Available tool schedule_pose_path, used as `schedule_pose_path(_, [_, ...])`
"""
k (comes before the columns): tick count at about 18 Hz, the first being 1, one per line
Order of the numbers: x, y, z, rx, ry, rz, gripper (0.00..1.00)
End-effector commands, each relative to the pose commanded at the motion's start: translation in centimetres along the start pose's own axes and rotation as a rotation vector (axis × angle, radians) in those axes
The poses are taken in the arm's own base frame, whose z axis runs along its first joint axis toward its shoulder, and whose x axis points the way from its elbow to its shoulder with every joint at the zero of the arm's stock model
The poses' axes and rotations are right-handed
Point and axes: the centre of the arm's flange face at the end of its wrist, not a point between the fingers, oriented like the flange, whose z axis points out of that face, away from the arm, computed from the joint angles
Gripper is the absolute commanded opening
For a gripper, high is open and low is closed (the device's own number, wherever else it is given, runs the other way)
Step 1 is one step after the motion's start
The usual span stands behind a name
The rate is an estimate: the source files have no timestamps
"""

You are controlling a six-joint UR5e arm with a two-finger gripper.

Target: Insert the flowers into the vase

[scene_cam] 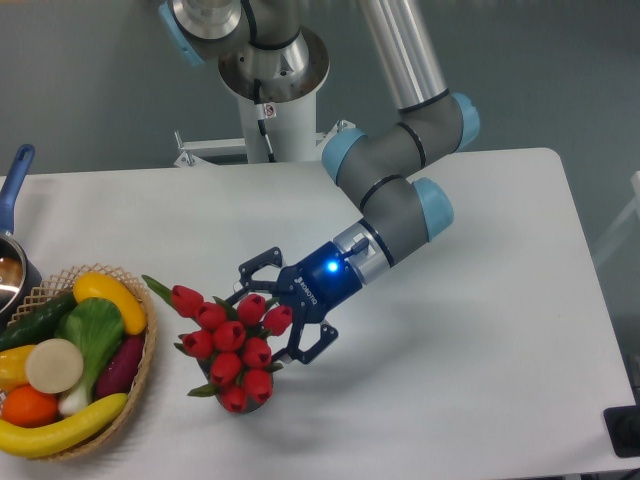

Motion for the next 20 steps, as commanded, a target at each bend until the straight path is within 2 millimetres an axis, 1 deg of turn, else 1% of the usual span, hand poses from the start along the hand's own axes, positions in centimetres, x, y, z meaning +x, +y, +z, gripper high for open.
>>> schedule_pose_path(2, [0.0,-0.4,-0.8,-0.024,-0.02,0.014,1.0])
schedule_pose_path(4, [0.0,-1.1,-1.9,-0.086,-0.055,0.039,1.0])
schedule_pose_path(5, [-0.2,-1.2,-2.9,-0.138,-0.086,0.052,1.0])
schedule_pose_path(7, [-0.4,-2.1,-4.9,-0.213,-0.14,0.089,1.0])
schedule_pose_path(9, [-1.1,-3.4,-7.0,-0.231,-0.183,0.122,1.0])
schedule_pose_path(11, [-1.9,-5.9,-7.8,-0.253,-0.21,0.174,1.0])
schedule_pose_path(12, [-1.9,-7.1,-8.6,-0.307,-0.242,0.198,1.0])
schedule_pose_path(13, [-1.9,-7.7,-10.1,-0.393,-0.294,0.208,1.0])
schedule_pose_path(14, [-1.9,-8.1,-12.5,-0.491,-0.363,0.21,1.0])
schedule_pose_path(15, [-1.9,-8.0,-14.8,-0.581,-0.422,0.2,1.0])
schedule_pose_path(16, [-1.7,-8.1,-16.0,-0.629,-0.455,0.196,1.0])
schedule_pose_path(17, [-1.8,-8.5,-17.6,-0.643,-0.486,0.195,1.0])
schedule_pose_path(18, [-2.0,-8.8,-19.7,-0.645,-0.522,0.189,1.0])
schedule_pose_path(20, [-2.2,-9.5,-22.6,-0.658,-0.574,0.184,1.0])
